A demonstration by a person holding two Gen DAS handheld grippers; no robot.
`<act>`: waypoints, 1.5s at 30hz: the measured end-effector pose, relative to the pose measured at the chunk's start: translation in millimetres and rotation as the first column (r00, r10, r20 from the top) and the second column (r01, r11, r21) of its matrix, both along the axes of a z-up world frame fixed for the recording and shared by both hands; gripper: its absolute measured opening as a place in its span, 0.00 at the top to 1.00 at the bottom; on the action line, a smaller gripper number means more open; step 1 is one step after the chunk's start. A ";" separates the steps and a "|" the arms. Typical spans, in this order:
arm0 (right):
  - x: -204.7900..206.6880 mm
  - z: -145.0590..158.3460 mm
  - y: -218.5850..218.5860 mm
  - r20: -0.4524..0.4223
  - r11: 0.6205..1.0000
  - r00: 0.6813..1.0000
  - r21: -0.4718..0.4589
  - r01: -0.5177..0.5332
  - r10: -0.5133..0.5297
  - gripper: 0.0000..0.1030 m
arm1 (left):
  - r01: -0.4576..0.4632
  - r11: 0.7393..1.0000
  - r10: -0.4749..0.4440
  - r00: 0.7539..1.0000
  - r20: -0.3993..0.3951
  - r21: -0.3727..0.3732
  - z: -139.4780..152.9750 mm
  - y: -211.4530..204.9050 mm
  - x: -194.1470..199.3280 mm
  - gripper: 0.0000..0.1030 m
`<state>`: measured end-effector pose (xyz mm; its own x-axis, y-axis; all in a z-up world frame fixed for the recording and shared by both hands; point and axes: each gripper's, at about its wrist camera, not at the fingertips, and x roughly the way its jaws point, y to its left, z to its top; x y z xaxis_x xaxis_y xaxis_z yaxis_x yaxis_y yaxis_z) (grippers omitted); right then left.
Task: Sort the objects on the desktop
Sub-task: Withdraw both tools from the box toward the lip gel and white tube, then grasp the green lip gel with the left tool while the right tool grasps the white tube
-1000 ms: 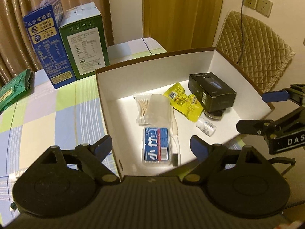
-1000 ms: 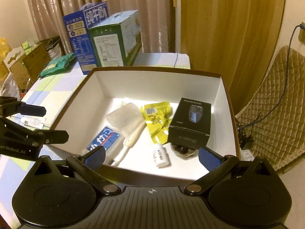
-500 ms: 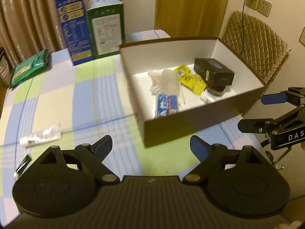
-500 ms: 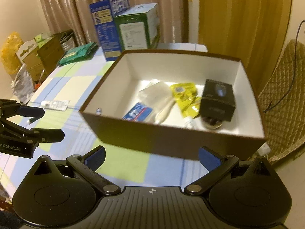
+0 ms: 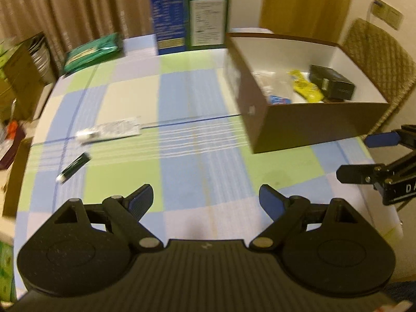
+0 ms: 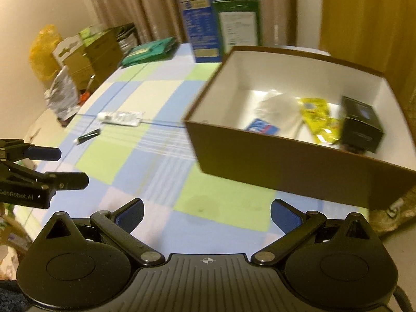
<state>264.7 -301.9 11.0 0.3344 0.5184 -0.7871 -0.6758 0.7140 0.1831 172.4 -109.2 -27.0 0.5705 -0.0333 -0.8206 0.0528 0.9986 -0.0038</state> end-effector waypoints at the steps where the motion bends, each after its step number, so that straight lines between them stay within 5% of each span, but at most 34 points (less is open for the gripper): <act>1: -1.4 -1.5 7.3 -0.003 1.000 1.000 0.003 -0.015 0.015 0.02 | -0.015 1.000 0.015 1.000 -0.001 0.004 -0.2 6.4 -2.3 0.16; 24: -10.8 -55.8 171.7 -0.002 0.971 0.971 -0.006 -0.237 0.237 0.02 | -0.237 0.970 0.237 0.971 0.004 0.055 -34.0 153.3 -8.8 0.18; 40: 39.6 -102.4 244.8 -0.002 0.972 0.976 -0.084 -0.217 0.218 0.02 | -0.096 0.979 0.097 0.995 0.000 0.179 -98.6 224.7 72.2 0.35; 45: 52.3 -107.0 253.1 0.001 0.974 0.977 -0.079 -0.212 0.213 0.02 | -0.032 0.977 0.043 0.998 -0.045 0.211 -121.4 226.9 90.8 0.59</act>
<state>317.0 -48.7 -95.9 0.2304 0.5157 -0.8252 -0.8150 0.5656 0.1260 263.2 117.7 -148.4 0.5267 0.1636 -0.8342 0.0202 0.9786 0.2047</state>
